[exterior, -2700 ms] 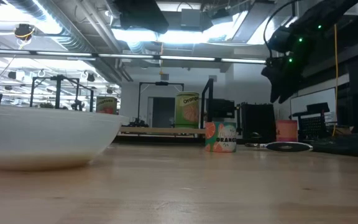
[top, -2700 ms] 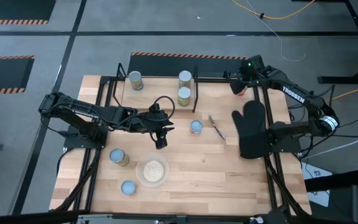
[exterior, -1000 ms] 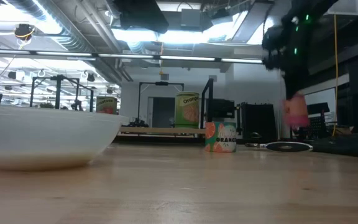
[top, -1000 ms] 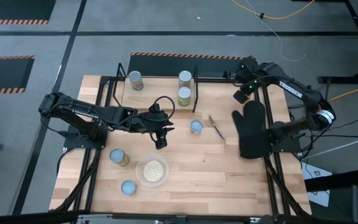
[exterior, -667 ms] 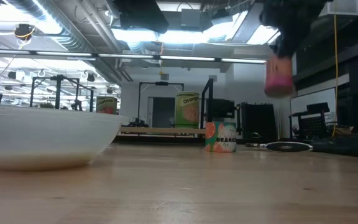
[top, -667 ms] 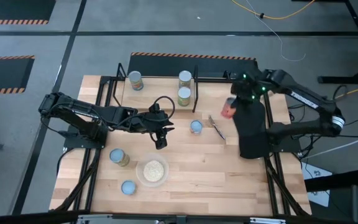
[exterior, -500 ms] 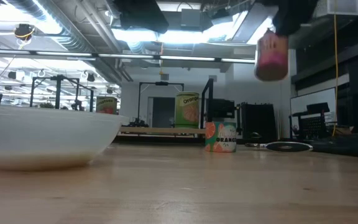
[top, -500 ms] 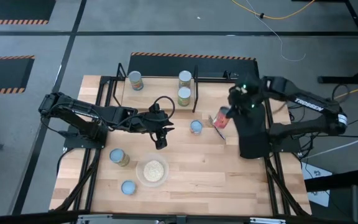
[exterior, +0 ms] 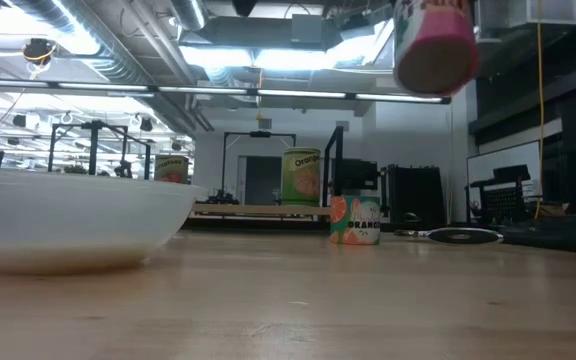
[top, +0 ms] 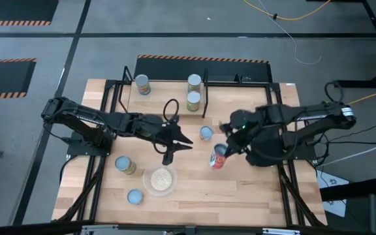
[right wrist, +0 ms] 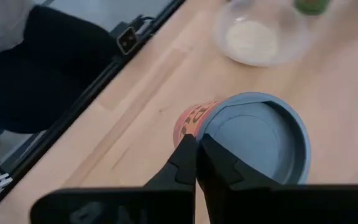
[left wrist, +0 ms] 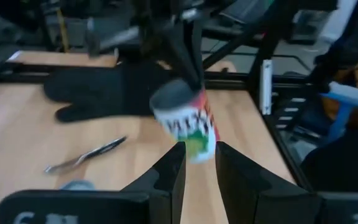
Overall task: Pick and place cans onto a shelf
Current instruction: Put the canned mixed fruits on the shelf
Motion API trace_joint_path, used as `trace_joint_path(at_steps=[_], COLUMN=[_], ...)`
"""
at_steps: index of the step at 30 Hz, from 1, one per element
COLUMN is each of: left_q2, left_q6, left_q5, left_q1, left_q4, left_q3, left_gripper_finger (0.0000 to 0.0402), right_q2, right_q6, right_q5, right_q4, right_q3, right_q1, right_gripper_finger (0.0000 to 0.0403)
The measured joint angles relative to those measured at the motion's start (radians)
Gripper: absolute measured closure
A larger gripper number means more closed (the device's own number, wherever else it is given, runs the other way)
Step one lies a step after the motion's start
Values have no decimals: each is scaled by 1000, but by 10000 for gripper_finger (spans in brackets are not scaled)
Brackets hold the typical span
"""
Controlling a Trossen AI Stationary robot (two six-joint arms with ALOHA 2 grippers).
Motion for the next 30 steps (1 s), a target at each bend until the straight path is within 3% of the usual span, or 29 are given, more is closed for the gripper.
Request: trace_joint_path(at_steps=[5, 11, 20, 25, 30], left_q2=[46, 131, 241, 277, 288], left_q6=[46, 46, 46, 44, 46], left_q5=[43, 45, 140, 145, 219], left_q1=[-27, -57, -71, -70, -70], left_q4=[111, 253, 331, 347, 357], left_q3=[0, 0, 0, 0, 0], left_gripper_finger=[315, 281, 255, 257, 256], right_q2=[74, 132, 179, 199, 202], right_q6=[-38, -55, -47, -28, -20], right_q5=[-63, -135, -293, -312, -312], right_q4=[75, 166, 264, 289, 303], right_q3=[0, 0, 0, 0, 0], right_q1=[53, 84, 86, 86, 86], right_gripper_finger=[392, 392, 391, 391, 391])
